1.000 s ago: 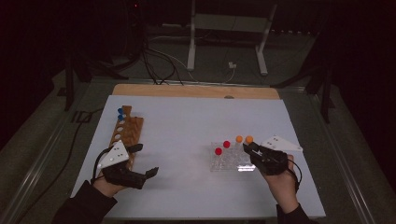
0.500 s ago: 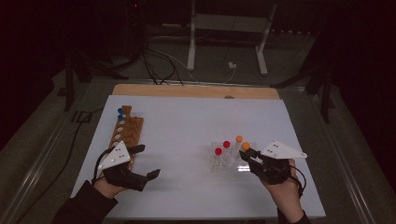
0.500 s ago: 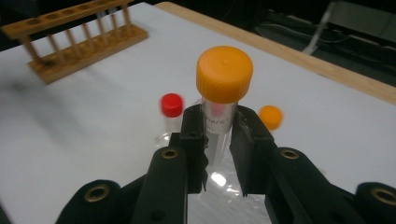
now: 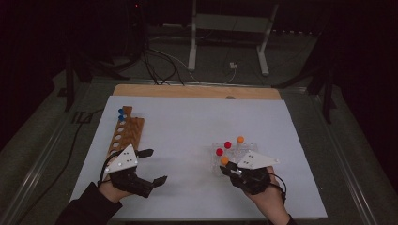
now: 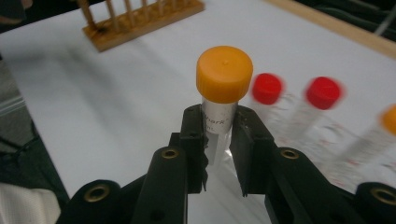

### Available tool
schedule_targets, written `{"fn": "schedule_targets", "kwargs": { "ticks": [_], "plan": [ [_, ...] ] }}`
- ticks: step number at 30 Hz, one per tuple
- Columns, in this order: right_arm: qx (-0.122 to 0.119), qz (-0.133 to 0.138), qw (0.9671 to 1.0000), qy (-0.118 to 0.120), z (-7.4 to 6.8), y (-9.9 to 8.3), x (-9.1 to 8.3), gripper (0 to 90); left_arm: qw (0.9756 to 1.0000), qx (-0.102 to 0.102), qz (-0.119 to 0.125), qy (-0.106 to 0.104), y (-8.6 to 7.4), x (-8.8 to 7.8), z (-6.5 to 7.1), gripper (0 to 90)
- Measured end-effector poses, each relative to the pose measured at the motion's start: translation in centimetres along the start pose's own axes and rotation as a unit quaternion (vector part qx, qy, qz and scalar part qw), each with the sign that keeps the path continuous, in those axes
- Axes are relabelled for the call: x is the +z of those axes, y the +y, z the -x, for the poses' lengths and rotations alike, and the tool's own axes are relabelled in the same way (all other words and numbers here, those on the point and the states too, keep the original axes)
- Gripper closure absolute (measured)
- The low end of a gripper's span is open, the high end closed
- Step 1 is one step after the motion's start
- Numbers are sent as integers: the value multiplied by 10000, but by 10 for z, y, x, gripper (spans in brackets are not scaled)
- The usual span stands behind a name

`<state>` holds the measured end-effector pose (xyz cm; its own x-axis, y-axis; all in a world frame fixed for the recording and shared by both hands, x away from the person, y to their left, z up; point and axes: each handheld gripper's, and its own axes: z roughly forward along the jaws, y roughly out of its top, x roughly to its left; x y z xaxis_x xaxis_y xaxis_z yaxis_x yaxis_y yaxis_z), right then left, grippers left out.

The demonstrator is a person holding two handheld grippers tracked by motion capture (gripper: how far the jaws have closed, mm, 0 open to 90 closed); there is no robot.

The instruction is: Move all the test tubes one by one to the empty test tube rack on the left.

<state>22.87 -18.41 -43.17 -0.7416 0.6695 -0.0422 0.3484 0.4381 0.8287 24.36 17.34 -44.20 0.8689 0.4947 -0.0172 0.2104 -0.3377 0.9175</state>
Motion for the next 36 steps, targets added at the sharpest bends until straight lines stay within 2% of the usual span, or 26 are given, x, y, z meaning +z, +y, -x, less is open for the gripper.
{"fn": "schedule_targets", "kwargs": {
  "ticks": [4,11,19,24,28,36],
  "plan": [
    [-136,-106,9997,174,-9,-1,13,749,10000,44,-25,-81,3,4,5,28],
    [-272,-233,9985,415,-23,-2,27,748,9994,54,34,-341,8,14,14,48],
    [-408,-356,9967,605,-35,-3,40,749,9984,123,-102,-542,13,36,27,87],
    [-442,-379,9959,690,-40,-2,43,748,9978,127,-112,-646,15,46,31,172],
    [-477,-387,9955,716,-44,-1,45,749,9973,223,-87,-695,18,50,35,316],
    [-517,-391,9948,789,-48,0,47,749,9957,357,-138,-840,18,59,41,518]
  ]
}}
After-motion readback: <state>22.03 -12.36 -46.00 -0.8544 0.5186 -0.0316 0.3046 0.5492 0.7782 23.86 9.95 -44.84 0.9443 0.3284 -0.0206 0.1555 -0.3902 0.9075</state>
